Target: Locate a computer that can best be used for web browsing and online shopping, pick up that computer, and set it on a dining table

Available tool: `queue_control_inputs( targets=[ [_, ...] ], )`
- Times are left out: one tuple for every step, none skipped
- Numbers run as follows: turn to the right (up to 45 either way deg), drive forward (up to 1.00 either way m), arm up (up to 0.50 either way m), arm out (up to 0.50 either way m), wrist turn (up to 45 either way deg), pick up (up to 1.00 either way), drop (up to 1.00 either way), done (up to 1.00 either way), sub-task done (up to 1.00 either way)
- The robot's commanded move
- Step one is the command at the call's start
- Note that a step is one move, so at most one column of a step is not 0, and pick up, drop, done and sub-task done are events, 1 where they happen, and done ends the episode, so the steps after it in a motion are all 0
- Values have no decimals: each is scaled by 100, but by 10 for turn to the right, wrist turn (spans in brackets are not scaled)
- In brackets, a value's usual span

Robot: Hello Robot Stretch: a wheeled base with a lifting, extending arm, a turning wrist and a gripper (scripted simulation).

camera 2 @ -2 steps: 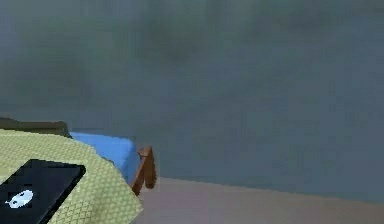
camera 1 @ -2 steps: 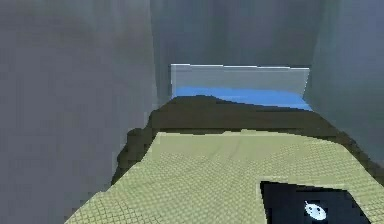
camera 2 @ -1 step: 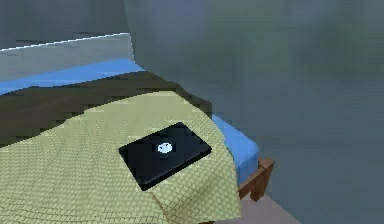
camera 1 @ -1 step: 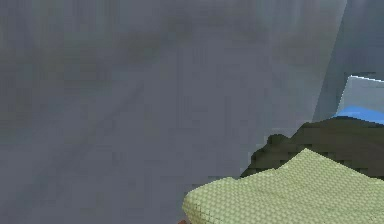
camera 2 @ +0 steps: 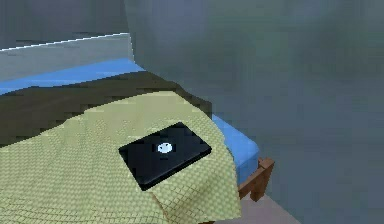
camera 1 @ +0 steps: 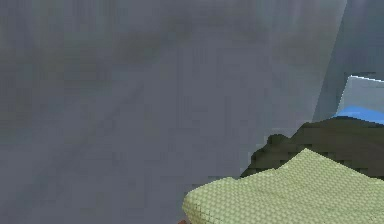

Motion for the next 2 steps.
queue_control_inputs(
  targets=[
    [0, 0, 20, 0, 0, 0, 0, 0, 0],
    [0, 0, 0, 46, 0, 0, 0, 0, 0]
  ],
)
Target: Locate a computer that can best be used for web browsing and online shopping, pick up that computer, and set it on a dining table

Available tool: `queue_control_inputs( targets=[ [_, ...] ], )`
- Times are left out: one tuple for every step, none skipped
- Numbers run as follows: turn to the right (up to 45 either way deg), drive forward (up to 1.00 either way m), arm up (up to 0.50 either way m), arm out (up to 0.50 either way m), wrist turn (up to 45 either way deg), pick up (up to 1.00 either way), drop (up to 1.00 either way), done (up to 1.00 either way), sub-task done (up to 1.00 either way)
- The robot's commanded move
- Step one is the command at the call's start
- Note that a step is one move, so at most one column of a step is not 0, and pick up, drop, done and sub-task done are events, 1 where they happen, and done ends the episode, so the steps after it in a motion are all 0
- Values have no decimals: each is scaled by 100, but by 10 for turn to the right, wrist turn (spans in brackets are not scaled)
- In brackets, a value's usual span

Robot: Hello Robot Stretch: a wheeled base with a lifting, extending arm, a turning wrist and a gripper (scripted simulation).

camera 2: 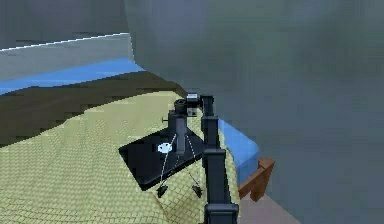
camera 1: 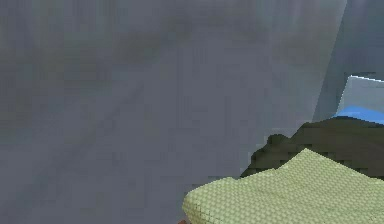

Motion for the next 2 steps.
queue_control_inputs(
  targets=[
    [0, 0, 0, 0, 450, 0, 0, 0, 0],
    [0, 0, 0, 0, 450, 0, 0, 0, 0]
  ],
)
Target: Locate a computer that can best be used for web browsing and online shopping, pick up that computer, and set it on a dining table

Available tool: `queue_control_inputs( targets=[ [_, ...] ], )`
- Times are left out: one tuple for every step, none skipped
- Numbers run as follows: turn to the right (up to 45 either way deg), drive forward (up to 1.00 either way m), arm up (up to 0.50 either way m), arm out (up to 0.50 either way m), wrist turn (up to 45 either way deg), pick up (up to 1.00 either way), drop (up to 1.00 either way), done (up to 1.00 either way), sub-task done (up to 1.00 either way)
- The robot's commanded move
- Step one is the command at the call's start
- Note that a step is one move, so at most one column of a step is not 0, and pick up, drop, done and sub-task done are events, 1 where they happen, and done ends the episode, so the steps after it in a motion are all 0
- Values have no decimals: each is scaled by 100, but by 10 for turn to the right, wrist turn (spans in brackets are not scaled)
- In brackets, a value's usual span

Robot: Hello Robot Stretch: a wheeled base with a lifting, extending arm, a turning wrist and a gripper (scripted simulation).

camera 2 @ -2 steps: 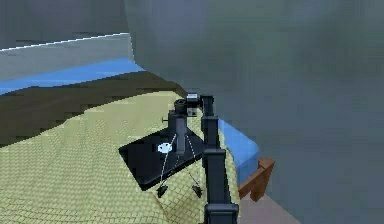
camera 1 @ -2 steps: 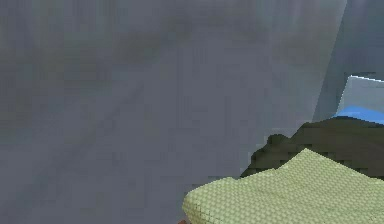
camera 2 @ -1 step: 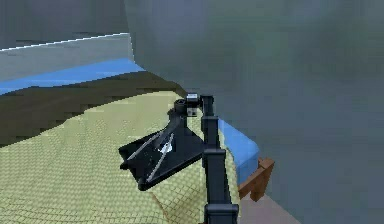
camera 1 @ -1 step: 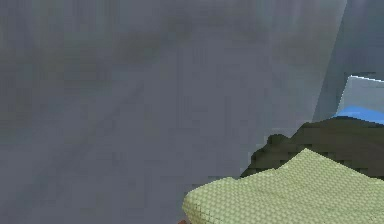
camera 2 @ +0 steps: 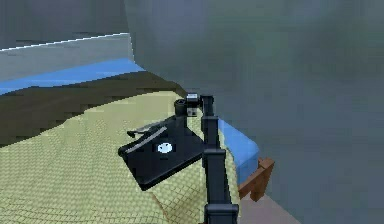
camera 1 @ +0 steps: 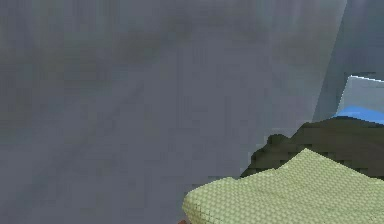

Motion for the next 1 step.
queue_control_inputs(
  targets=[
    [0, 0, 0, 0, 60, 0, 0, 0, 0]
  ],
)
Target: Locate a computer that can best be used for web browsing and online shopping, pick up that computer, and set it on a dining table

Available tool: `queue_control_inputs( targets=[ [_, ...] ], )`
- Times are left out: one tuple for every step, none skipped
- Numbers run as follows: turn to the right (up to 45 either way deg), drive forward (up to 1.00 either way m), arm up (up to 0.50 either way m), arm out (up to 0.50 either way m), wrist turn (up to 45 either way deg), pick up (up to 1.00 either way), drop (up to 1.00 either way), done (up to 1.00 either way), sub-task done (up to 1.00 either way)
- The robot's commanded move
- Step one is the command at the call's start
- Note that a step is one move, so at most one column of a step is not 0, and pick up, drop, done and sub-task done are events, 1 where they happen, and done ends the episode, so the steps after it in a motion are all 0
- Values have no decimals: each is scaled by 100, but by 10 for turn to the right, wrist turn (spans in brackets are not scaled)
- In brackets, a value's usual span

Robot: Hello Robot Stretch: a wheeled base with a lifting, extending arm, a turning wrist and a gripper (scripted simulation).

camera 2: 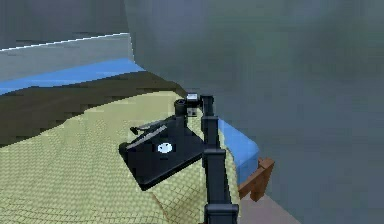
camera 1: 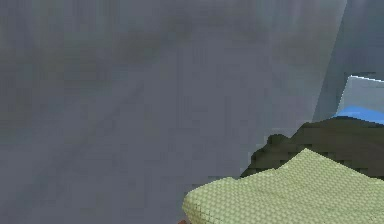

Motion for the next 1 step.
queue_control_inputs(
  targets=[
    [0, 0, -30, 0, 0, 0, 0, 0, 0]
  ],
)
